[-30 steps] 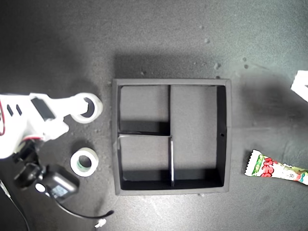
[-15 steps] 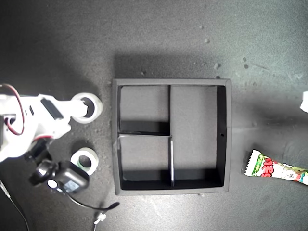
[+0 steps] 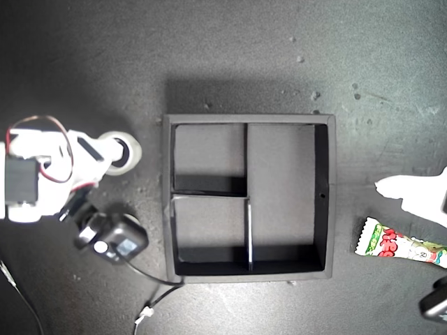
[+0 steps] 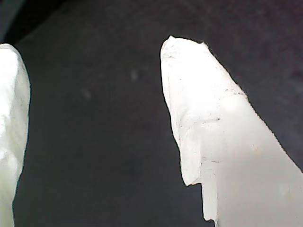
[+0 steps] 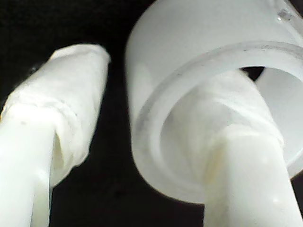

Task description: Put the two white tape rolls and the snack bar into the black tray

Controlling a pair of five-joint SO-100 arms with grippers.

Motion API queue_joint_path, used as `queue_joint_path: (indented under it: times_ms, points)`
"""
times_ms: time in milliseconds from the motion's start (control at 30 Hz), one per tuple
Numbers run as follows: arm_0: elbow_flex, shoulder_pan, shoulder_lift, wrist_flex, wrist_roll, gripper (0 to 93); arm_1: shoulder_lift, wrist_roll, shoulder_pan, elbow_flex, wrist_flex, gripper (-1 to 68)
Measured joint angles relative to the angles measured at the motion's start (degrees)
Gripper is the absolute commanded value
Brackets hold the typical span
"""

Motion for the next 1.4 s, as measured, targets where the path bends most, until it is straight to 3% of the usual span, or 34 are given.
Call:
queue_joint_path:
  times_ms: [100,267,567,733,767,833,900,1067,1267,1400]
  points:
    - [-1.32,-3.43,0.18,0.70,1.85,0.1,0.00,13.97,-5.36,2.99,0.35,20.1]
    - [-11.60,-7.91,2.37,10.55,6.86,0.1,-0.09,35.60,-11.16,10.20,-2.37,21.8]
    - [-46.76,-6.33,-2.99,30.06,8.70,0.2,-0.09,56.34,-20.65,23.12,-17.84,22.8]
    - [-58.89,-1.67,-12.13,32.34,6.50,0.3,-0.09,64.69,-25.84,33.84,-31.11,22.8]
    - [-60.47,-1.23,-13.97,32.34,6.50,0.3,-0.09,65.92,-26.54,35.60,-33.57,22.2]
    - [-64.25,-0.44,-18.54,32.34,6.50,0.3,-0.18,68.12,-28.04,38.58,-37.44,13.9]
    - [-68.82,-0.18,-23.82,33.49,6.33,0.3,-0.18,69.61,-28.12,41.13,-39.90,0.9]
    - [-86.48,2.46,-40.17,42.45,5.98,0.2,0.18,72.42,-24.79,43.33,-40.34,-0.4]
    - [-101.78,1.67,-53.35,49.22,5.36,0.2,1.23,71.89,-16.61,32.26,-25.58,-0.6]
    - [-99.84,-0.26,-53.35,49.39,4.66,0.2,7.65,71.89,-10.02,27.69,-23.29,-0.6]
